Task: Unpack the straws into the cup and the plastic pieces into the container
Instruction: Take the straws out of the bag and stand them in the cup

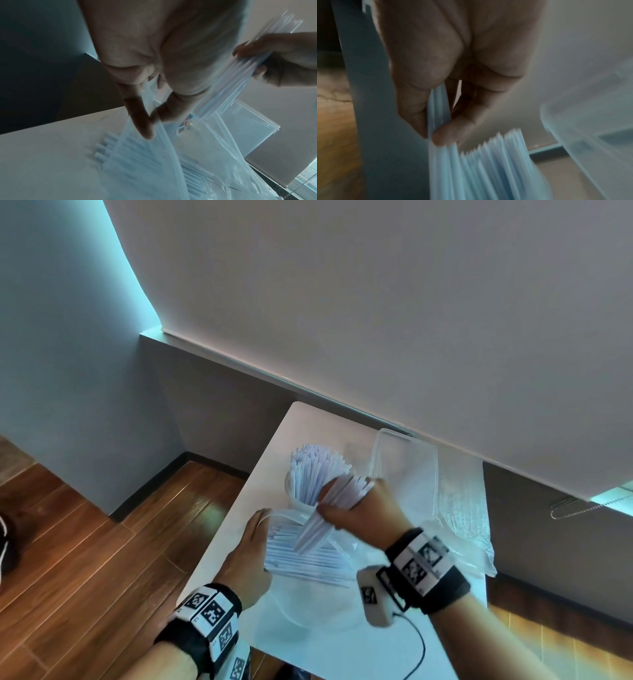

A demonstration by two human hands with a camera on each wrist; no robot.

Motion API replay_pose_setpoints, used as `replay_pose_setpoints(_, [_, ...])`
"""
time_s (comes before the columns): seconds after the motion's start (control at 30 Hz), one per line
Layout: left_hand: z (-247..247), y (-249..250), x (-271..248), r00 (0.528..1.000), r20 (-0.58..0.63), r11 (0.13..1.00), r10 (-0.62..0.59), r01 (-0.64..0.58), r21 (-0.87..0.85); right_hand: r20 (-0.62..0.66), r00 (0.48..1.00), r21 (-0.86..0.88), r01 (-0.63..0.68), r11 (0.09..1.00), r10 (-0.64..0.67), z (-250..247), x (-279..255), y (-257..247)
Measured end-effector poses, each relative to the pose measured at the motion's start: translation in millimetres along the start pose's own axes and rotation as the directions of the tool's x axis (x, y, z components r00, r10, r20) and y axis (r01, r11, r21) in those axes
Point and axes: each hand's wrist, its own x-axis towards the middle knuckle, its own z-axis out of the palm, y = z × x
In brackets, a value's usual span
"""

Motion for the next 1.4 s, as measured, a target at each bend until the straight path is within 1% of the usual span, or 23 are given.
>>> replay_pose_setpoints(0.07, [-0.2, 2.6, -2.1, 1.000, 0.010, 1.000, -0.017, 0.017, 0.026, -0.022, 1.000, -0.010, -0.015, 1.000, 0.015, -23.8, 18.5, -10.3])
replay_pose_setpoints(0.17, [-0.2, 5.8, -2.9, 1.000, -0.005, 0.999, -0.026, 0.026, 0.035, -0.025, 1.000, -0.069, 0.003, 0.998, -0.004, -47.7, 41.9, -21.2])
replay_pose_setpoints(0.27, [-0.3, 6.7, -3.9, 1.000, 0.001, 0.999, -0.031, 0.030, 0.039, -0.083, 0.996, -0.034, 0.015, 0.999, -0.018, -55.3, 58.4, -23.6])
replay_pose_setpoints(0.3, [-0.4, 6.8, -4.2, 1.000, 0.000, 0.999, -0.031, 0.031, 0.038, -0.084, 0.996, -0.040, 0.010, 0.999, -0.013, -53.7, 62.8, -21.8])
replay_pose_setpoints(0.33, [-0.7, 6.8, -4.9, 1.000, -0.001, 0.999, -0.030, 0.030, 0.037, -0.067, 0.998, -0.067, -0.007, 0.998, 0.003, -49.7, 67.2, -18.1])
replay_pose_setpoints(0.4, [-0.9, 7.7, -5.1, 1.000, -0.002, 0.999, -0.023, 0.023, 0.032, 0.012, 0.999, -0.162, -0.049, 0.986, 0.052, -37.7, 74.1, -7.0])
replay_pose_setpoints(0.47, [-1.6, 9.1, -5.2, 1.000, -0.003, 0.999, -0.020, 0.020, 0.028, 0.081, 0.994, -0.295, -0.049, 0.954, 0.076, -24.6, 77.2, 2.7])
replay_pose_setpoints(0.5, [-2.1, 9.8, -5.3, 1.000, -0.002, 0.999, -0.017, 0.017, 0.029, 0.096, 0.993, -0.333, -0.038, 0.942, 0.074, -20.7, 77.9, 5.4])
replay_pose_setpoints(0.53, [-2.8, 10.7, -5.3, 1.000, -0.001, 0.999, -0.015, 0.015, 0.031, 0.095, 0.993, -0.331, -0.033, 0.943, 0.068, -19.4, 77.5, 5.5])
replay_pose_setpoints(0.6, [-4.3, 12.6, -5.6, 1.000, -0.003, 0.999, -0.019, 0.019, 0.028, 0.049, 0.998, -0.252, -0.035, 0.967, 0.048, -23.2, 76.6, 2.3])
replay_pose_setpoints(0.7, [-5.3, 15.1, -5.9, 1.000, 0.001, 0.999, -0.031, 0.031, 0.033, -0.083, 0.997, -0.117, -0.006, 0.993, -0.004, -31.5, 75.8, -0.2])
replay_pose_setpoints(0.77, [-5.5, 15.8, -5.8, 0.999, 0.004, 0.999, -0.037, 0.037, 0.032, -0.175, 0.984, -0.045, 0.021, 0.999, -0.029, -31.6, 75.6, -0.6])
replay_pose_setpoints(0.87, [-5.1, 15.3, -4.8, 0.999, 0.005, 0.999, -0.035, 0.035, 0.041, -0.272, 0.962, -0.015, 0.034, 0.999, -0.037, -23.8, 73.7, -1.3])
replay_pose_setpoints(1.03, [-4.4, 14.6, -4.7, 0.999, 0.014, 0.997, -0.046, 0.045, 0.060, -0.322, 0.946, -0.010, -0.029, 1.000, 0.024, -8.3, 71.6, 10.7])
replay_pose_setpoints(1.13, [-5.4, 15.1, -5.3, 0.999, 0.008, 0.997, -0.049, 0.048, 0.059, -0.388, 0.922, 0.009, -0.005, 1.000, 0.008, -7.8, 71.8, 19.6])
replay_pose_setpoints(1.23, [-6.0, 16.7, -5.1, 0.999, 0.007, 0.997, -0.051, 0.051, 0.052, -0.399, 0.917, 0.008, 0.005, 1.000, -0.001, -9.7, 70.4, 22.6])
replay_pose_setpoints(1.27, [-6.0, 16.8, -4.8, 0.999, 0.007, 0.997, -0.053, 0.052, 0.053, -0.397, 0.918, -0.016, 0.016, 1.000, -0.021, -9.4, 69.4, 22.5])
replay_pose_setpoints(1.33, [-6.0, 16.8, -4.1, 0.998, 0.013, 0.997, -0.058, 0.057, 0.053, -0.377, 0.921, -0.127, 0.049, 0.991, -0.094, -5.5, 66.1, 22.9])
replay_pose_setpoints(1.4, [-5.4, 16.5, -3.5, 0.998, 0.021, 0.997, -0.061, 0.059, 0.051, -0.294, 0.946, -0.263, 0.055, 0.963, -0.135, 2.4, 62.1, 25.9])
